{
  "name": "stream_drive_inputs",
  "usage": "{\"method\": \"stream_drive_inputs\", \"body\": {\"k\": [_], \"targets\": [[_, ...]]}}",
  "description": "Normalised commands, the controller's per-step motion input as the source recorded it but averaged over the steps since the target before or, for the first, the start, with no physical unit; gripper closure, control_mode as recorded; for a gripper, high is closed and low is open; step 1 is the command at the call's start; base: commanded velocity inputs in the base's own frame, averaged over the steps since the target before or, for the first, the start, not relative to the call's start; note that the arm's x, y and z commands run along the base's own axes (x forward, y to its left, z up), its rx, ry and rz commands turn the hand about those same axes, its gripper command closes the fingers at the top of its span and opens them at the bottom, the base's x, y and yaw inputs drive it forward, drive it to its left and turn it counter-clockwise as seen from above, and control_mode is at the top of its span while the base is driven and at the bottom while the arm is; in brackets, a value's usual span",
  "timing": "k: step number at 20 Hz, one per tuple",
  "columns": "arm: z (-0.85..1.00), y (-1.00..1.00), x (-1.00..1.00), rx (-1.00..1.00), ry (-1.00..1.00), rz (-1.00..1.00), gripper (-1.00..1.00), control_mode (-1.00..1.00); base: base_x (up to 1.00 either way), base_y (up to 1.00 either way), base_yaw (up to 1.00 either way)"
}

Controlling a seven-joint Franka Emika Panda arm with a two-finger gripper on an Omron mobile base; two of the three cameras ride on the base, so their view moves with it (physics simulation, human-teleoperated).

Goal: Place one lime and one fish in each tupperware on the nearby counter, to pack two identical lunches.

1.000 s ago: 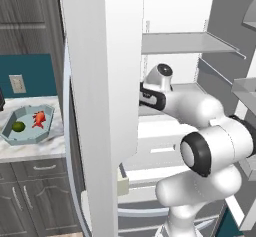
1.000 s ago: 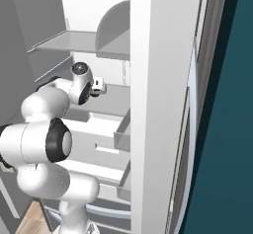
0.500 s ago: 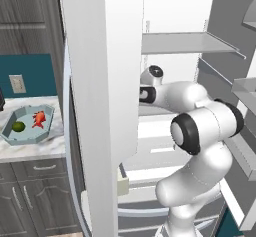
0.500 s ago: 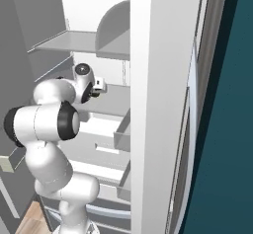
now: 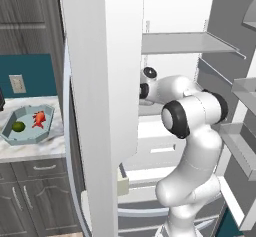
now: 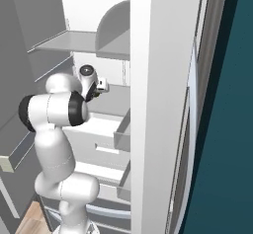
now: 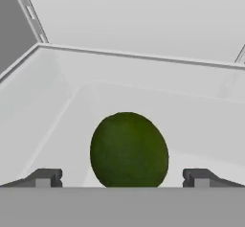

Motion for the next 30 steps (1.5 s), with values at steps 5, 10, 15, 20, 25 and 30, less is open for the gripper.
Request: {"method": "stream_drive_inputs", "body": {"k": [5, 10, 15, 20, 25, 30], "targets": [[-0.24, 0.02, 0.42, 0.00, 0.00, 0.00, -1.00, -1.00, 0.00, 0.00, 0.00], [-0.25, 0.02, 0.37, 0.00, 0.00, 0.00, -1.00, -1.00, 0.00, 0.00, 0.00], [-0.32, 0.00, 0.19, -0.01, 0.00, 0.00, -1.00, -1.00, 0.00, 0.00, 0.00], [-0.56, 0.00, -0.19, -0.04, 0.00, 0.00, -1.00, -1.00, 0.00, 0.00, 0.00], [-0.61, 0.00, -0.31, -0.05, 0.00, 0.00, -1.00, -1.00, 0.00, 0.00, 0.00], [-0.63, 0.00, -0.41, -0.04, 0.01, 0.00, -1.00, -1.00, 0.00, 0.00, 0.00]]}}
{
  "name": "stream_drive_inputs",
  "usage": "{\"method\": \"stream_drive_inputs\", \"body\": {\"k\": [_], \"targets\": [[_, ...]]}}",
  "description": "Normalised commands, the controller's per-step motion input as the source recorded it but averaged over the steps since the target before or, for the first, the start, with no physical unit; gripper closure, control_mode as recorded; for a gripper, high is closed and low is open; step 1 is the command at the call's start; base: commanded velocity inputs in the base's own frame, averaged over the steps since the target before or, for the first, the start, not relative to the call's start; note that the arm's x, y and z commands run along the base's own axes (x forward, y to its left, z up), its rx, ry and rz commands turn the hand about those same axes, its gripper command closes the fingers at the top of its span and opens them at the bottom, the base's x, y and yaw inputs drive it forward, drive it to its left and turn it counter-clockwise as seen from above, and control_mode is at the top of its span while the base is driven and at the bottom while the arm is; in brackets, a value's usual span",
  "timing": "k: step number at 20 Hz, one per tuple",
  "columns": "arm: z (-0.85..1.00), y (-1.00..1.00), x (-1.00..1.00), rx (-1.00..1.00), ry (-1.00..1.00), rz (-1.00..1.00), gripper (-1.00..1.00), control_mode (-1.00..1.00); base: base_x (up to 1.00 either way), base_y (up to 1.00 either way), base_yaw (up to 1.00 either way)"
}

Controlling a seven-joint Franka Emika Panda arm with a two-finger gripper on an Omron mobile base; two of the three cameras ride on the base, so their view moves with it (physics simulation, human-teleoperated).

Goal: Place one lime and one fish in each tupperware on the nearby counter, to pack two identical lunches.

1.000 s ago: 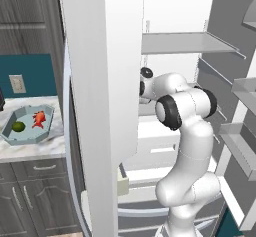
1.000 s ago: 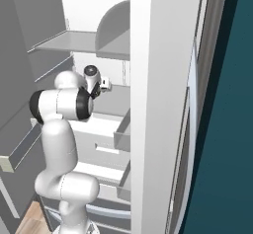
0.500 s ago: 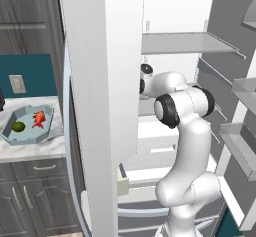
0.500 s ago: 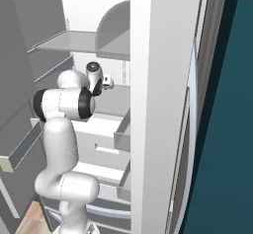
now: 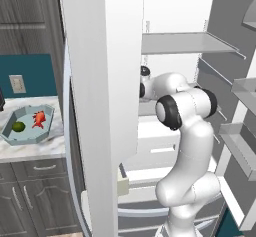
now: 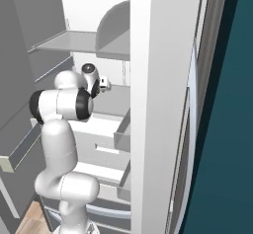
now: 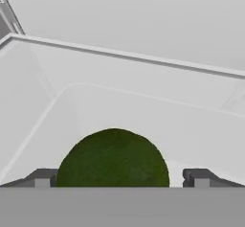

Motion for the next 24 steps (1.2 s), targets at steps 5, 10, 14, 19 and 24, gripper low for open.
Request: {"method": "stream_drive_inputs", "body": {"k": [5, 10, 14, 19, 24], "targets": [[-0.61, 0.00, -0.23, -0.02, 0.01, 0.00, -1.00, -1.00, 0.00, 0.00, 0.00], [-0.51, 0.00, 0.00, -0.01, 0.00, 0.00, -1.00, -1.00, 0.00, 0.00, 0.00], [-0.30, 0.01, 0.00, 0.00, 0.00, 0.00, -1.00, -1.00, 0.00, 0.00, 0.00], [-0.15, 0.07, 0.06, 0.00, 0.00, 0.00, -1.00, -1.00, 0.00, 0.00, 0.00], [-0.09, 0.14, 0.26, 0.00, 0.00, 0.00, -1.00, -1.00, 0.00, 0.00, 0.00]]}}
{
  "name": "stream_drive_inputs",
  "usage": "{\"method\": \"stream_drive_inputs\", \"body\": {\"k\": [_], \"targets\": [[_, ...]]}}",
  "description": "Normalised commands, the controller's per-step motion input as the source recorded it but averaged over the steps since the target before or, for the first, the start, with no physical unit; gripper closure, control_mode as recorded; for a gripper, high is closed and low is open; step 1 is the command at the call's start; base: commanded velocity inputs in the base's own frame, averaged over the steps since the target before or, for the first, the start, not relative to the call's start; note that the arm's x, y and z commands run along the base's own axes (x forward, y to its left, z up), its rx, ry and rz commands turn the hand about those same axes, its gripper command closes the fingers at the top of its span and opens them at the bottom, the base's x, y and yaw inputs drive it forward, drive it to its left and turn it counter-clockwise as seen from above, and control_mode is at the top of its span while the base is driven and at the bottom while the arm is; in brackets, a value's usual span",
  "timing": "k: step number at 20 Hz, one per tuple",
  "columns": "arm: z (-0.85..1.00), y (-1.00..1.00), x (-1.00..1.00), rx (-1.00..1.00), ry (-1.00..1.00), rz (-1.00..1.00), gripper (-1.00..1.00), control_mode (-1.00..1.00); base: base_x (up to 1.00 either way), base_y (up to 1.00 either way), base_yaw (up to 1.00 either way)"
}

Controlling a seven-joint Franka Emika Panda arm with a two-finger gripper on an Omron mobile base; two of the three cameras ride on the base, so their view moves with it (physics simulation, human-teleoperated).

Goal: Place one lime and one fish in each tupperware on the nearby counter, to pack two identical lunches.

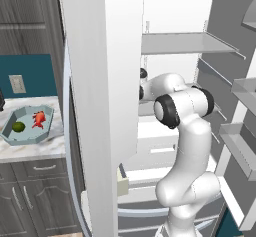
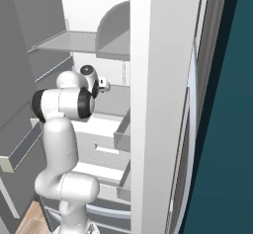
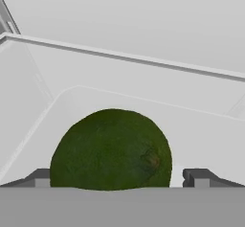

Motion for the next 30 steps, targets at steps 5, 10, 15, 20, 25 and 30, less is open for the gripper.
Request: {"method": "stream_drive_inputs", "body": {"k": [5, 10, 15, 20, 25, 30], "targets": [[-0.24, 0.17, 0.27, 0.00, 0.00, 0.00, -1.00, -1.00, 0.00, 0.00, 0.00], [-0.22, 0.22, 0.17, 0.00, 0.00, 0.00, -1.00, -1.00, 0.00, 0.00, 0.00], [-0.66, 0.22, 0.00, -0.03, 0.00, 0.00, 1.00, -1.00, 0.00, 0.00, 0.00], [-0.60, 0.06, 0.01, -0.01, 0.00, 0.00, 1.00, -1.00, 0.00, 0.00, 0.00], [-0.15, -0.01, -0.14, 0.00, -0.01, 0.00, 1.00, -1.00, 0.00, 0.00, 0.00], [0.16, -0.29, -0.95, 0.00, -0.02, 0.01, 1.00, -1.00, 0.00, 0.00, 0.00]]}}
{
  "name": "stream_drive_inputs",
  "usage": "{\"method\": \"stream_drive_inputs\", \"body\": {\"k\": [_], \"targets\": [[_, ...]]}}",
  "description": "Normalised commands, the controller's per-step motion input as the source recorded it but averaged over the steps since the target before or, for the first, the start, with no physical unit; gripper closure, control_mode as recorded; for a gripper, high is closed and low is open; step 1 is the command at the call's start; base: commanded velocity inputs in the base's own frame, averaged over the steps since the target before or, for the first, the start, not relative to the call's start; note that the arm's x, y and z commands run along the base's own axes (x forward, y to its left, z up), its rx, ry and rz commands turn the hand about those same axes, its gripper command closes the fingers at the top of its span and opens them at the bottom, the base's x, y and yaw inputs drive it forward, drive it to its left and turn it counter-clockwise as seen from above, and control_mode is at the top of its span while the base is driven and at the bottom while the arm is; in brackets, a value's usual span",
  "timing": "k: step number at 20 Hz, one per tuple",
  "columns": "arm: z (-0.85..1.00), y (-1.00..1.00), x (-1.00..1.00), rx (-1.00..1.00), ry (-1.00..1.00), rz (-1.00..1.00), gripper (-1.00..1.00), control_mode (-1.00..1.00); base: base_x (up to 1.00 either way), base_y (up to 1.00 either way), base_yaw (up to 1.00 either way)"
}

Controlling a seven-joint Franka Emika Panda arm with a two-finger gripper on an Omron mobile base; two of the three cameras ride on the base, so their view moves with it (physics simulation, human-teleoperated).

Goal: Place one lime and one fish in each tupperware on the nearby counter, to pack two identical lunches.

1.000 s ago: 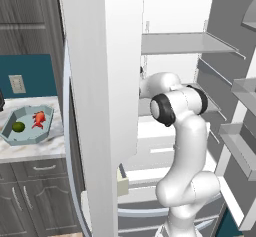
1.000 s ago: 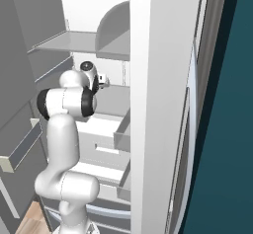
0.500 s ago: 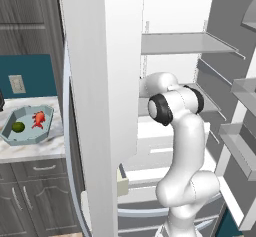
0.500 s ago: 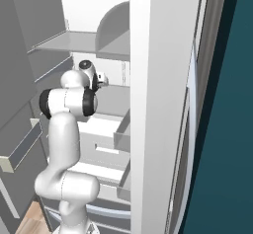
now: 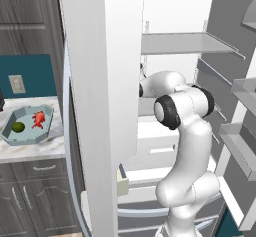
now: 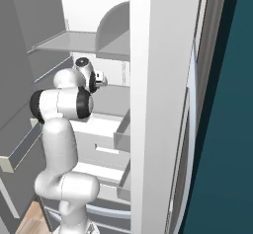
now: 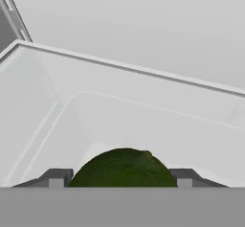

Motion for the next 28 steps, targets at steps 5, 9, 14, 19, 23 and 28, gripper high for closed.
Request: {"method": "stream_drive_inputs", "body": {"k": [5, 9, 14, 19, 23, 28], "targets": [[0.37, -0.45, -1.00, 0.00, -0.08, 0.06, 1.00, -1.00, 0.00, 0.00, 0.00], [0.27, -0.46, -1.00, 0.00, -0.11, 0.06, 1.00, -1.00, 0.00, 0.00, 0.00], [0.44, -0.44, -1.00, 0.00, -0.04, 0.02, 1.00, -1.00, 0.00, 0.00, 0.00], [0.57, -0.29, -1.00, 0.00, 0.00, 0.00, 1.00, -1.00, 0.00, 0.00, 0.00], [0.60, -0.16, -1.00, 0.00, 0.00, 0.00, 1.00, -1.00, 0.00, 0.00, 0.00], [0.62, -0.20, -1.00, 0.00, 0.00, 0.00, 1.00, -1.00, 0.00, 0.00, 0.00]]}}
